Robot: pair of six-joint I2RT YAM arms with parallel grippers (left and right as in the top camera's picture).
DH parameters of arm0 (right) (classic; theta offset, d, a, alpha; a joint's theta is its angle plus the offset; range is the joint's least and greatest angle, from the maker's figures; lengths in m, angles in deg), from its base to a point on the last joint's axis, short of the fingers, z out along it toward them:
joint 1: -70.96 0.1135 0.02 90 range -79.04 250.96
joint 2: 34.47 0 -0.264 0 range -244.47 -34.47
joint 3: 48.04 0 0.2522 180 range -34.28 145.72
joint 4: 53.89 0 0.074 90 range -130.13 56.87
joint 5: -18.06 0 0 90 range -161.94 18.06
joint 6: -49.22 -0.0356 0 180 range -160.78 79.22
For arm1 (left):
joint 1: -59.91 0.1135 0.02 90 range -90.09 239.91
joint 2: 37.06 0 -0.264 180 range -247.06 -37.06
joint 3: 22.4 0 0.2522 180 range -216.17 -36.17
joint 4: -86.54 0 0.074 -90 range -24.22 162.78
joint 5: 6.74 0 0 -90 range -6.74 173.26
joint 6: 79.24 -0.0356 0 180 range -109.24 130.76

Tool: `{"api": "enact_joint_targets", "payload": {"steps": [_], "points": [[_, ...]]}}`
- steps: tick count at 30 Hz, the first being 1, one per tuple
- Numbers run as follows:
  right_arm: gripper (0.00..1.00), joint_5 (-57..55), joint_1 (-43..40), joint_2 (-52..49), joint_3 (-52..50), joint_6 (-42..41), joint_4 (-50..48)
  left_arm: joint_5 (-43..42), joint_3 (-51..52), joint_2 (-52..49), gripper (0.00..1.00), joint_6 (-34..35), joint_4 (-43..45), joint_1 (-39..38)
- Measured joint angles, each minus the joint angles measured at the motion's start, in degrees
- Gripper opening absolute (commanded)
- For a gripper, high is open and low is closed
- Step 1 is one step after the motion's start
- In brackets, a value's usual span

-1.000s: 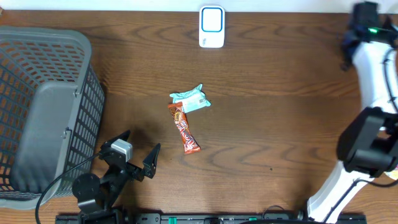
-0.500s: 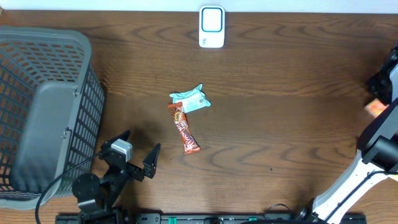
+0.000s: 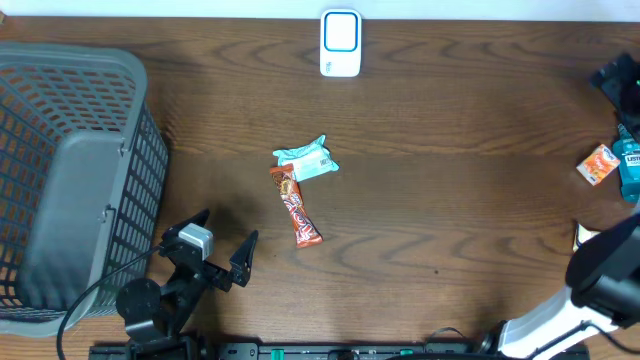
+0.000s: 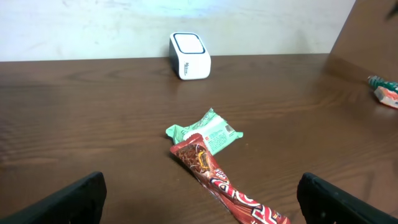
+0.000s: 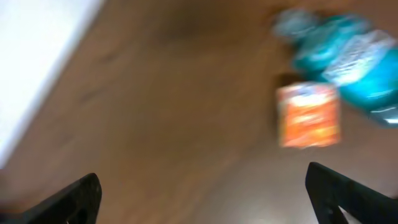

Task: Scan the item barcode
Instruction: 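Move the right gripper to the mint-green wipes pack and grasp it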

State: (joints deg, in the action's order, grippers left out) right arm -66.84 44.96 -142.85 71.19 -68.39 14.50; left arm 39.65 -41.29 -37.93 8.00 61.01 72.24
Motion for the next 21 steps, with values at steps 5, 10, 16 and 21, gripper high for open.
{"api": "enact_joint_targets", "payload": {"steps": [5,10,16,21], "points": [[0.99,11.5,9.1,1.5,0.3,0.0,2.8,0.0,0.0,0.0,0.98,0.0,0.0,0.0],[0.99,17.5,22.2,-0.2,0.2,1.7,0.3,0.0,0.0,0.0,0.98,0.0,0.0,0.0],[0.99,17.2,36.5,-3.7,0.2,14.1,-3.1,0.0,0.0,0.0,0.98,0.0,0.0,0.0],[0.99,20.1,43.9,-10.6,0.2,26.6,-4.6,0.0,0.0,0.0,0.98,0.0,0.0,0.0]]}}
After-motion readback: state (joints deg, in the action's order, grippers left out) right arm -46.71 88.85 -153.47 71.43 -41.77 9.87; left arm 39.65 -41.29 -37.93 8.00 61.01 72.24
